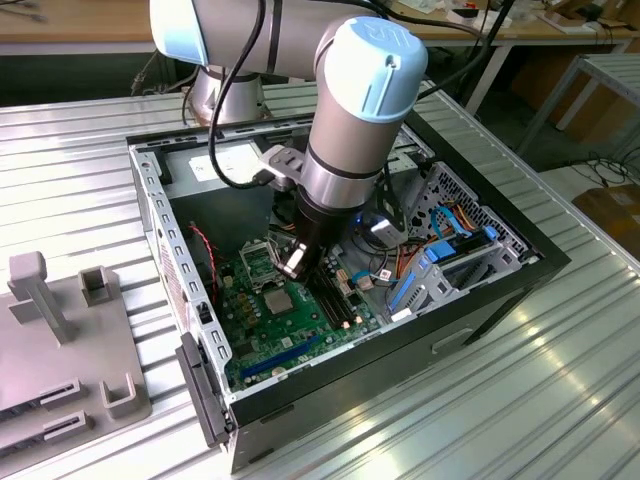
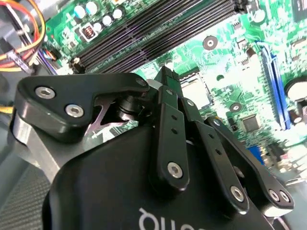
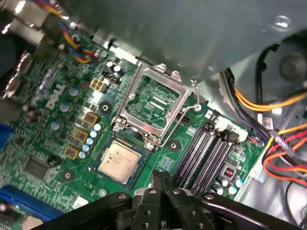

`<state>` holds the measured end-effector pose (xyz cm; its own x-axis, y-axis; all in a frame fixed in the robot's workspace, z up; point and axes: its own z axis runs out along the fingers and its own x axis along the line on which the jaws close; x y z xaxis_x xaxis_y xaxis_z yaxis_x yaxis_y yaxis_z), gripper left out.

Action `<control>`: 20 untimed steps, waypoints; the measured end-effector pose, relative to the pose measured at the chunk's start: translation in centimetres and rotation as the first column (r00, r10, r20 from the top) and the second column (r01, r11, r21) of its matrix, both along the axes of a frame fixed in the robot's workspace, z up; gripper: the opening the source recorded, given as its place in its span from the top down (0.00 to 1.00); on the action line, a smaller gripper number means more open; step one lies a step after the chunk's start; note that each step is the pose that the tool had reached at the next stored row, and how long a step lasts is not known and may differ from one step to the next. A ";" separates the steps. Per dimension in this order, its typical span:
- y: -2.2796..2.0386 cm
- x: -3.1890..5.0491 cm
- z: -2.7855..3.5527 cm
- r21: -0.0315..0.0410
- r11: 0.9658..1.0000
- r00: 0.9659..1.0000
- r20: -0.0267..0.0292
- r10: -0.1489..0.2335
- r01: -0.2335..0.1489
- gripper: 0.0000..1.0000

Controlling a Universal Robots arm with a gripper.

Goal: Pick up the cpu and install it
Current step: 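Close the cpu cover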

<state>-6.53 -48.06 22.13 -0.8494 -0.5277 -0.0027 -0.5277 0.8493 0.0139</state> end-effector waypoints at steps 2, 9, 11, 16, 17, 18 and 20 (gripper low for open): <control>0.00 0.00 -0.01 0.000 0.998 0.998 0.000 0.067 -0.067 0.89; 0.00 0.01 -0.03 0.013 0.982 0.982 0.005 0.186 -0.186 0.89; 0.00 0.01 -0.03 0.017 0.976 0.976 0.012 0.217 -0.217 0.89; 0.00 0.00 0.03 0.017 0.958 0.958 0.017 0.286 -0.286 0.89; 0.00 0.00 0.04 0.017 0.955 0.955 0.017 0.296 -0.296 0.89; 0.00 0.00 0.04 0.017 0.952 0.952 0.018 0.307 -0.307 0.89; -0.01 0.00 0.06 0.019 0.941 0.941 0.018 0.338 -0.339 0.89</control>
